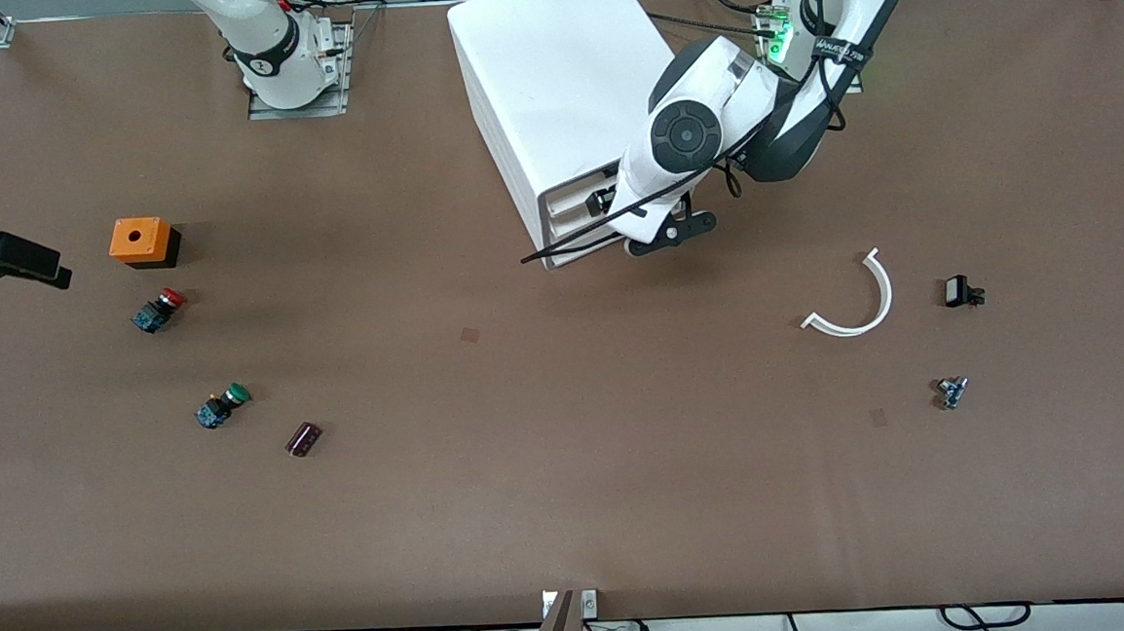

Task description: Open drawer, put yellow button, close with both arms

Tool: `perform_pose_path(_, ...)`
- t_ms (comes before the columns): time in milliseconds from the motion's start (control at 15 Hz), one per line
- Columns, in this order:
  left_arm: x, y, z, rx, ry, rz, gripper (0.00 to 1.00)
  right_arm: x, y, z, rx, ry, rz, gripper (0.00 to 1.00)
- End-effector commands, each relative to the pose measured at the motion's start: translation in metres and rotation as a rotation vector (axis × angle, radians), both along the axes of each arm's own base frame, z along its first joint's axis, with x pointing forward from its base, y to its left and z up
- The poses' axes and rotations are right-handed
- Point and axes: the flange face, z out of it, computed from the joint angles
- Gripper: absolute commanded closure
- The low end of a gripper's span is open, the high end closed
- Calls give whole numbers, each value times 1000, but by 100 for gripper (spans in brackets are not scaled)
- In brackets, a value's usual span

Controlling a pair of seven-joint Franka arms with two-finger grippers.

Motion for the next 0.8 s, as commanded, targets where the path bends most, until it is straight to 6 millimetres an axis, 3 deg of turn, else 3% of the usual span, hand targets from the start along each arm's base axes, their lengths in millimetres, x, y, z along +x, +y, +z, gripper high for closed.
perform_pose_path(0,-12,0,9,26,-10,-11,0,-42,2,-8,13,6,25,0)
perform_pose_path(267,-8,2,11,23,-10,-4,0,-72,1,-13,12,-16,62,0)
perform_pose_path(400,0,5,18,16,-19,1,0,-70,3,-15,11,-22,55,0)
perform_pose_path(533,18,22,30,22,-28,18,0,-70,3,-15,11,-25,55,0)
perform_pose_path(733,62,62,70,13,-26,38,0,-71,4,-23,8,-8,63,0)
